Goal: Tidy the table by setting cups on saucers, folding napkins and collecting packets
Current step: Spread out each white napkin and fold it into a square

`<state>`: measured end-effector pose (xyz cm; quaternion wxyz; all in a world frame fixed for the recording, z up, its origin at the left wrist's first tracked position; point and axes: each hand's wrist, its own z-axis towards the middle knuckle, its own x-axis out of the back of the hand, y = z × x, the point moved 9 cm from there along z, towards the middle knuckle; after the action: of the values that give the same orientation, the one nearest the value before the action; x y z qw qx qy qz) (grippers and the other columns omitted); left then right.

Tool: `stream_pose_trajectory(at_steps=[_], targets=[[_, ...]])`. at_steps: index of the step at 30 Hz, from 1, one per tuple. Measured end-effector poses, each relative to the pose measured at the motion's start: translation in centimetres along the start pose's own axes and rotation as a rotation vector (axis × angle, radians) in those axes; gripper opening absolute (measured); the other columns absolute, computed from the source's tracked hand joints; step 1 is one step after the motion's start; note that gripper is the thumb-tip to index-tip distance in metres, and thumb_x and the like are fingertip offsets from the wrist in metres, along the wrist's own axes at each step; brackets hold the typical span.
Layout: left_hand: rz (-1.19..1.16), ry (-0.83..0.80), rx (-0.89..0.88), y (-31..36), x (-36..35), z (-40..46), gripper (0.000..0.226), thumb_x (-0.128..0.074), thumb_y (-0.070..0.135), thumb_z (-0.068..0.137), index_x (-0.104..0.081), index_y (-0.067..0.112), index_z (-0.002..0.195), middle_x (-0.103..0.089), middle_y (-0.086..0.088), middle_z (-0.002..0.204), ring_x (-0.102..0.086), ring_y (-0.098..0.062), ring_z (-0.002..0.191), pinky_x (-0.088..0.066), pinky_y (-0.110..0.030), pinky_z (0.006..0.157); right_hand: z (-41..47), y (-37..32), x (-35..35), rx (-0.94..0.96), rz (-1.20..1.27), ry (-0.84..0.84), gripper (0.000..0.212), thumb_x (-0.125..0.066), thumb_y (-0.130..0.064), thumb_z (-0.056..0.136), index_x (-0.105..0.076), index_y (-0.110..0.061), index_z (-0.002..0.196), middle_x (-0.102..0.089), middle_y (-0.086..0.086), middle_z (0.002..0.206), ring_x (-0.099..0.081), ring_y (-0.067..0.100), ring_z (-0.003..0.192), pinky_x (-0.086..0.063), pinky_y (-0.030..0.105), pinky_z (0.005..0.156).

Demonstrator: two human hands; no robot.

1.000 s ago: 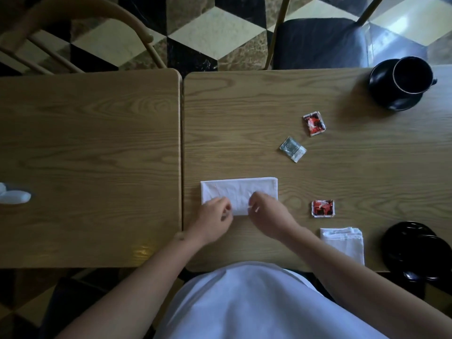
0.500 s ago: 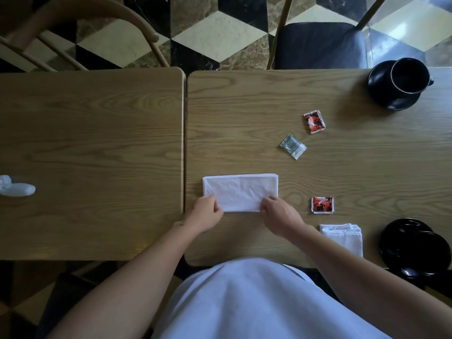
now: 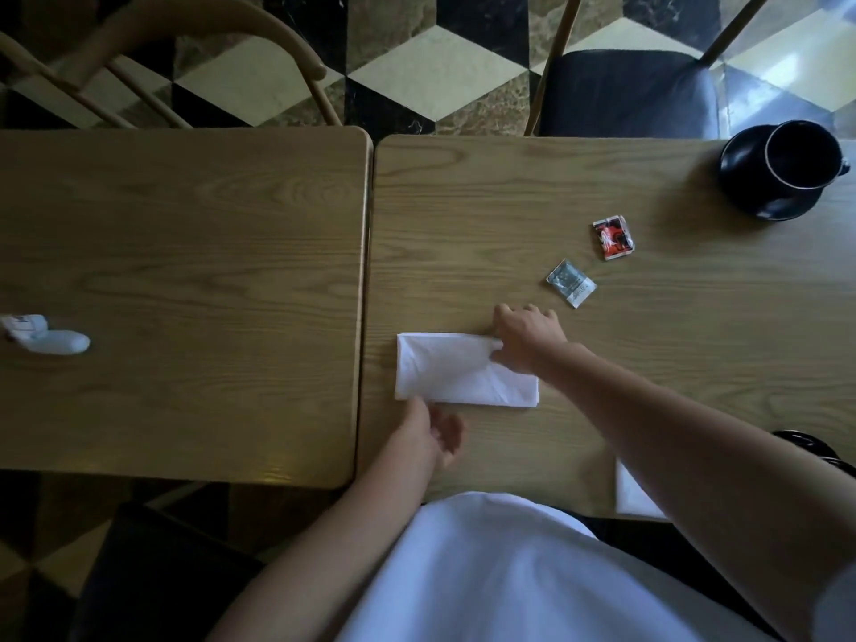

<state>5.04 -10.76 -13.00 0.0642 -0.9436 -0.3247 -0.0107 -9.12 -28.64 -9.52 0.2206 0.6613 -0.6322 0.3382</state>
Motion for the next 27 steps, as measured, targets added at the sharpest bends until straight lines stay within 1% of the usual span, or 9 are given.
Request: stream_pose_trajectory(at_steps=[3, 6, 8, 10, 14, 18, 20, 23, 27], targets=[[0.113, -0.243, 0.115, -2.9, -2.7, -0.6, 0.026, -0.047, 0.018, 0.093, -0.061, -0.003, 0.096, -0.069, -0.026, 0.100, -0.068, -0.037, 0.088, -0.050, -0.036, 0.070, 0.6, -1.1, 0.0, 0.063, -0.151, -0.073, 0.038, -0.066, -0.036, 0.083, -0.064, -0.023, 0.118, -0.064, 0.002, 0.124, -0.050, 0.028, 0.124, -0.039, 0.039, 0.096], [0.052, -0.290, 0.113, -3.3, -3.6, -0.7, 0.030, -0.043, 0.010, 0.096, -0.055, -0.011, 0.114, -0.061, -0.030, 0.121, -0.058, -0.043, 0.119, -0.050, -0.046, 0.087, 0.2, -2.5, 0.2, 0.119, -0.096, -0.133, 0.037, -0.066, -0.037, 0.083, -0.068, -0.023, 0.118, -0.060, 0.004, 0.123, -0.051, 0.029, 0.123, -0.043, 0.039, 0.089], [-0.063, -0.281, 0.100, -3.1, -4.1, -0.6, 0.031, -0.039, 0.001, 0.093, -0.054, -0.012, 0.117, -0.060, -0.031, 0.125, -0.052, -0.042, 0.129, -0.047, -0.048, 0.097, 0.0, -3.0, 0.0, 0.141, -0.023, -0.190, 0.031, -0.067, -0.031, 0.084, -0.067, -0.015, 0.110, -0.066, 0.009, 0.114, -0.060, 0.030, 0.105, -0.043, 0.032, 0.074], [-0.186, -0.247, 0.078, -3.3, -4.6, -0.2, 0.030, -0.033, -0.004, 0.088, -0.057, -0.010, 0.105, -0.065, -0.029, 0.115, -0.055, -0.041, 0.127, -0.045, -0.050, 0.099, -0.2, -3.1, -0.2, 0.127, 0.051, -0.234, 0.030, -0.068, -0.026, 0.084, -0.065, -0.010, 0.108, -0.068, 0.012, 0.110, -0.059, 0.028, 0.091, -0.041, 0.031, 0.067], [-0.299, -0.156, 0.014, -3.8, -5.3, -0.1, 0.025, -0.039, 0.003, 0.079, -0.058, 0.000, 0.095, -0.066, -0.017, 0.108, -0.062, -0.031, 0.095, -0.048, -0.042, 0.083, -0.3, -2.2, 0.1, 0.047, 0.136, -0.192, 0.047, -0.069, -0.032, 0.084, -0.058, -0.012, 0.125, -0.065, 0.011, 0.118, -0.061, 0.029, 0.101, -0.047, 0.032, 0.074], [-0.341, -0.163, 0.004, -4.9, -5.9, -0.7, 0.009, -0.061, 0.022, 0.071, -0.060, 0.015, 0.078, -0.053, 0.000, 0.074, -0.043, -0.017, 0.061, -0.038, -0.029, 0.069, 0.1, -1.2, -0.3, -0.044, 0.167, -0.208, 0.056, -0.070, -0.044, 0.086, -0.061, -0.010, 0.129, -0.066, 0.011, 0.118, -0.063, 0.029, 0.102, -0.049, 0.031, 0.077], [-0.357, -0.201, -0.045, -4.8, -6.4, -1.2, 0.012, -0.066, 0.026, 0.077, -0.064, 0.016, 0.082, -0.057, 0.000, 0.077, -0.049, -0.015, 0.067, -0.040, -0.030, 0.075, 0.1, -1.0, -0.8, -0.070, 0.142, -0.254, 0.059, -0.069, -0.053, 0.084, -0.066, -0.009, 0.123, -0.068, 0.011, 0.111, -0.063, 0.028, 0.096, -0.051, 0.032, 0.078], [-0.392, -0.343, -0.251, -1.9, -7.1, -2.5, 0.024, -0.051, 0.008, 0.083, -0.068, 0.011, 0.100, -0.068, -0.007, 0.094, -0.063, -0.023, 0.091, -0.047, -0.033, 0.086, 0.0, -0.6, -1.0, -0.118, 0.190, -0.286, 0.062, -0.062, -0.059, 0.088, -0.069, -0.008, 0.122, -0.070, 0.012, 0.117, -0.065, 0.030, 0.104, -0.048, 0.032, 0.080], [-0.247, -0.462, -0.417, 2.9, -7.6, -4.8, 0.030, -0.036, 0.000, 0.084, -0.061, 0.002, 0.101, -0.062, -0.013, 0.090, -0.058, -0.025, 0.088, -0.044, -0.034, 0.081, -0.3, 0.3, -1.2, -0.202, 0.523, -0.327, 0.048, -0.063, -0.053, 0.087, -0.074, -0.008, 0.101, -0.073, 0.009, 0.092, -0.067, 0.020, 0.073, -0.051, 0.026, 0.061]])
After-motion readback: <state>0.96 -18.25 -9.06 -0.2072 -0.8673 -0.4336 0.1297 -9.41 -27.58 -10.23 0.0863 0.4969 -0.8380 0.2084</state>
